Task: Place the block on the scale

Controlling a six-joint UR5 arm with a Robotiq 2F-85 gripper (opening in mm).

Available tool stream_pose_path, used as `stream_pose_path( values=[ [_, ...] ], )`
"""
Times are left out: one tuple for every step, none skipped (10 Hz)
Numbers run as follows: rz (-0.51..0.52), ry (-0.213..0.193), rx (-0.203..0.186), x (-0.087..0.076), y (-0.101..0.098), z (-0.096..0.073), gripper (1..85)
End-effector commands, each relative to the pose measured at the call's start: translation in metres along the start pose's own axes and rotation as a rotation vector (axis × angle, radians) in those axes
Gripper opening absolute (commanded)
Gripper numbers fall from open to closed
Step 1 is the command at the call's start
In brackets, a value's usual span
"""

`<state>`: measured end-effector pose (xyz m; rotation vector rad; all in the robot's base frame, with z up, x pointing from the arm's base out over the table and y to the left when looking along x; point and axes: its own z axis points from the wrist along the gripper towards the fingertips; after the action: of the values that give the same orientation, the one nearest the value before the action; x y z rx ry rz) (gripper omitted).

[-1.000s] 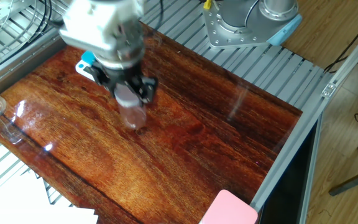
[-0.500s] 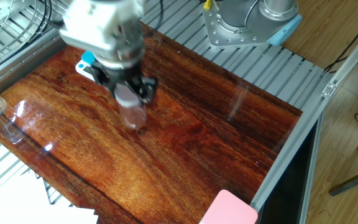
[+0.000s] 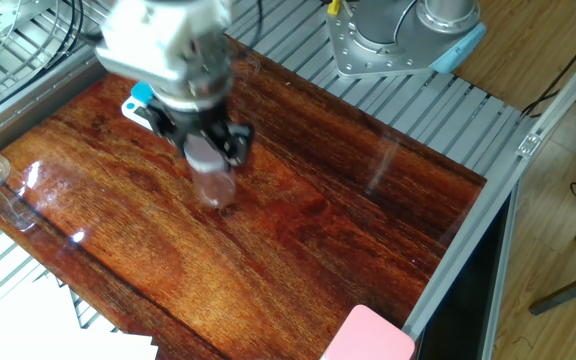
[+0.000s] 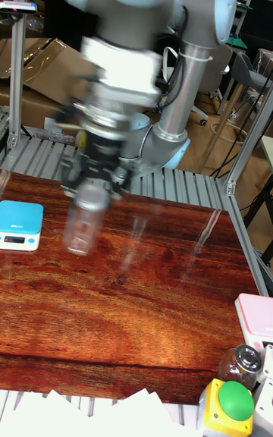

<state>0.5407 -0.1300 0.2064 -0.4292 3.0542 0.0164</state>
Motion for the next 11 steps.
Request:
stream_pose_path(
  values=[
    [-0.047,-0.045,-0.031,0.035,-0.043,-0.003,14.0],
    [-0.038,-0.041,-0.036,0.036,-0.042,-0.003,15.7],
    [0.008,-0.007,-0.037,0.045,-0.042,-0.003,15.7],
    [0.047,0.030,-0.009,0.055,-0.049,-0.003,13.7],
    [0.087,0.062,0.013,0.063,-0.054,-0.003,10.7],
    [0.109,0.067,0.031,0.065,-0.059,-0.003,7.7],
    [0.095,0.068,0.032,0.067,-0.061,-0.004,7.7],
    [0.062,0.048,0.006,0.073,-0.072,-0.004,8.3],
    [0.057,0.028,-0.031,0.083,-0.080,0.000,10.3],
    [0.045,0.014,-0.023,0.092,-0.091,0.004,11.3],
    [0.053,0.002,-0.033,0.099,-0.094,0.008,11.3]
  ],
)
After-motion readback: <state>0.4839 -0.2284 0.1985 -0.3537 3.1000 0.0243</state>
